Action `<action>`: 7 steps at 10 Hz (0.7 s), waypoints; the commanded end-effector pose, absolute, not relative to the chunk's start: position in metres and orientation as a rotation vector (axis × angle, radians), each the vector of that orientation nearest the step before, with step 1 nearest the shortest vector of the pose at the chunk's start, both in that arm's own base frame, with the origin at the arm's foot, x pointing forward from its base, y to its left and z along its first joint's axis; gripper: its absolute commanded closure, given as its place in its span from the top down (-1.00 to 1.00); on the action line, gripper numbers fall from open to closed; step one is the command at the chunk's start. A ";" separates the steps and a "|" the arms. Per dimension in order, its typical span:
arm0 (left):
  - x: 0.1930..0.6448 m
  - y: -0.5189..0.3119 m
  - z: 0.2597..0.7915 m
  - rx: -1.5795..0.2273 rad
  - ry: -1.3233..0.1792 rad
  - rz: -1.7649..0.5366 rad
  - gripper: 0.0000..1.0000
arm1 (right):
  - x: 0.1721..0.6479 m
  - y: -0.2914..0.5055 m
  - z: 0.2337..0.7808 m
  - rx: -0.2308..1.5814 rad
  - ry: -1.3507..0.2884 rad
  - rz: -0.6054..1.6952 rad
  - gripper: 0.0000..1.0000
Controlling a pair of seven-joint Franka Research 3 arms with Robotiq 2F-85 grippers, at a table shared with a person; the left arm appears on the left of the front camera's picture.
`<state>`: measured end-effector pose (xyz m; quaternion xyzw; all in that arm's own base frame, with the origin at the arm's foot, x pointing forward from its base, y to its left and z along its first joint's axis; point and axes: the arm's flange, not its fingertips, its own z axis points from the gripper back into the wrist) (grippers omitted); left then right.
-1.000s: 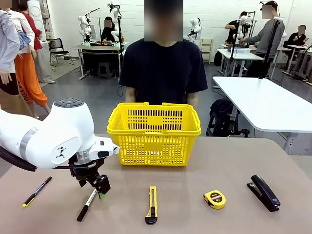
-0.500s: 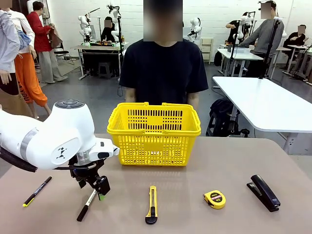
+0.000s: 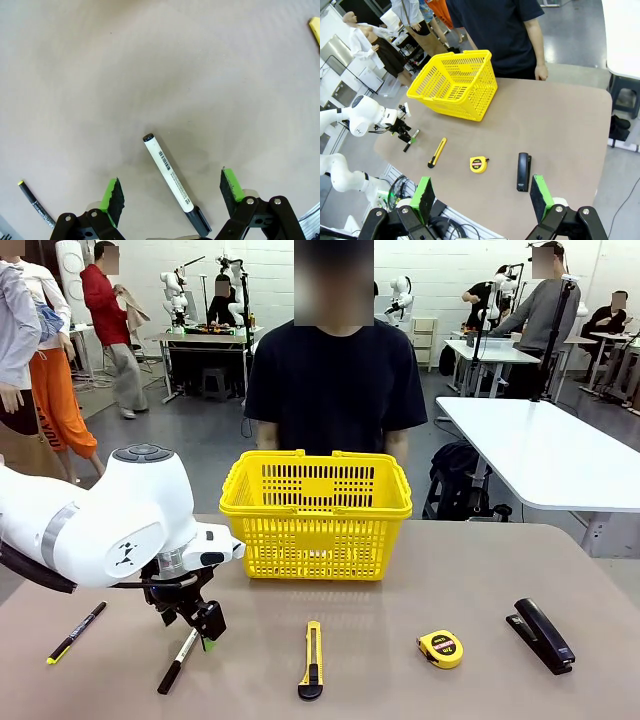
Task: Place the items the person wants into the basket.
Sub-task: Pick up the item the person points to and place it in the Market Basket.
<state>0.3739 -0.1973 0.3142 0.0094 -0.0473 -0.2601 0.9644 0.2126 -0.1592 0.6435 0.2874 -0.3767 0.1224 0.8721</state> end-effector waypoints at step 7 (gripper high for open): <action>0.348 -0.199 0.303 0.038 -0.102 -0.558 1.00 | 0.213 -0.160 0.642 0.610 -0.791 0.273 1.00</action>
